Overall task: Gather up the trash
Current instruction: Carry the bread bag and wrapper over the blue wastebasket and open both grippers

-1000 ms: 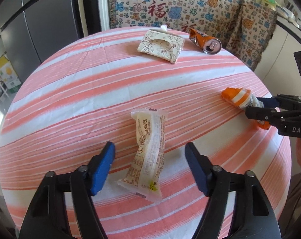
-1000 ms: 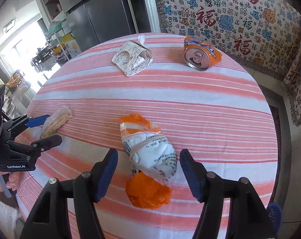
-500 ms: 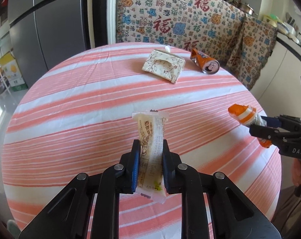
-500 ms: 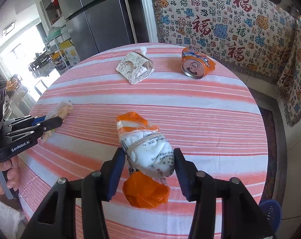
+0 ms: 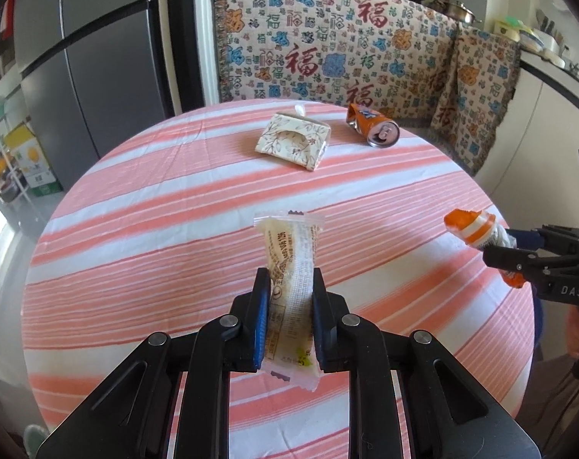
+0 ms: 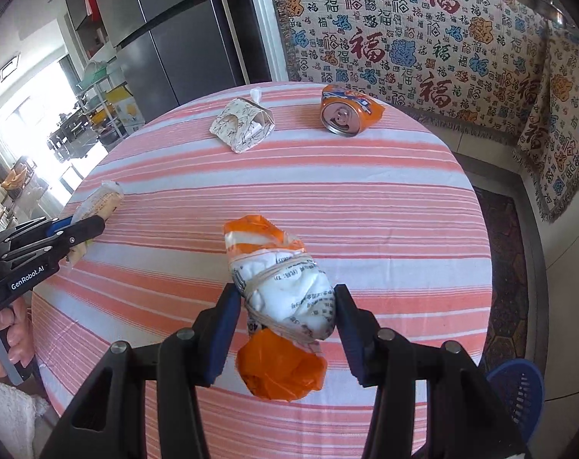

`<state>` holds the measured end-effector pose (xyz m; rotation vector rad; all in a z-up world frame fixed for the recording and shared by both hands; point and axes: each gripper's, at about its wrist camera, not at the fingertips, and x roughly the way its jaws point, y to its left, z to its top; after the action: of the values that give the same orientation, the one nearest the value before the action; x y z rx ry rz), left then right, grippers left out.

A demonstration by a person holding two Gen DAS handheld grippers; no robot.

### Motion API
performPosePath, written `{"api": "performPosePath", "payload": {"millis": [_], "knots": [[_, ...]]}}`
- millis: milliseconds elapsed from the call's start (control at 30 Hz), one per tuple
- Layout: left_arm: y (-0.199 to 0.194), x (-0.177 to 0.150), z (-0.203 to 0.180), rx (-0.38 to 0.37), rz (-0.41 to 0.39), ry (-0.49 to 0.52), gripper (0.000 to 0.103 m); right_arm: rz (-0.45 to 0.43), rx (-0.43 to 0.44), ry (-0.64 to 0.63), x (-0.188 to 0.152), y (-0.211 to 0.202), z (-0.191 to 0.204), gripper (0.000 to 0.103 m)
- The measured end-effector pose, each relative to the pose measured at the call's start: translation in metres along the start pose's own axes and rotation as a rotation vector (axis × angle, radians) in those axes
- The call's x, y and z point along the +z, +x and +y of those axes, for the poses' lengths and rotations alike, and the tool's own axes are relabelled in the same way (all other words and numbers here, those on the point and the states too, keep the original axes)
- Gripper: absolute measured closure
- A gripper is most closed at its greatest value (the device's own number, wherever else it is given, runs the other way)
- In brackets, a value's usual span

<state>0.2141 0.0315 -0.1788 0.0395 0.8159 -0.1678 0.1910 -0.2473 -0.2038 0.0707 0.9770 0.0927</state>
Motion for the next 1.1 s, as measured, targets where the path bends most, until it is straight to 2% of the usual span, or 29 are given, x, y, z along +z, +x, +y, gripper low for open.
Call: {"api": "performPosePath", "payload": {"millis": [200, 500, 833, 1100], "knots": [[-0.011, -0.001, -0.031, -0.056, -0.009, 0.011, 0.085, -0.026, -0.020, 0.035, -0.009, -0.022, -0.023, 0.053], [-0.016, -0.001, -0.107, -0.196, 0.011, 0.048, 0.085, -0.074, -0.088, 0.130, -0.036, -0.066, -0.080, 0.053], [-0.002, 0.009, -0.230, -0.379, 0.057, 0.141, 0.085, -0.104, -0.214, 0.306, -0.084, -0.109, -0.174, 0.053], [0.024, 0.013, -0.334, -0.524, 0.131, 0.213, 0.085, -0.077, -0.354, 0.489, -0.136, -0.127, -0.258, 0.053]]}}
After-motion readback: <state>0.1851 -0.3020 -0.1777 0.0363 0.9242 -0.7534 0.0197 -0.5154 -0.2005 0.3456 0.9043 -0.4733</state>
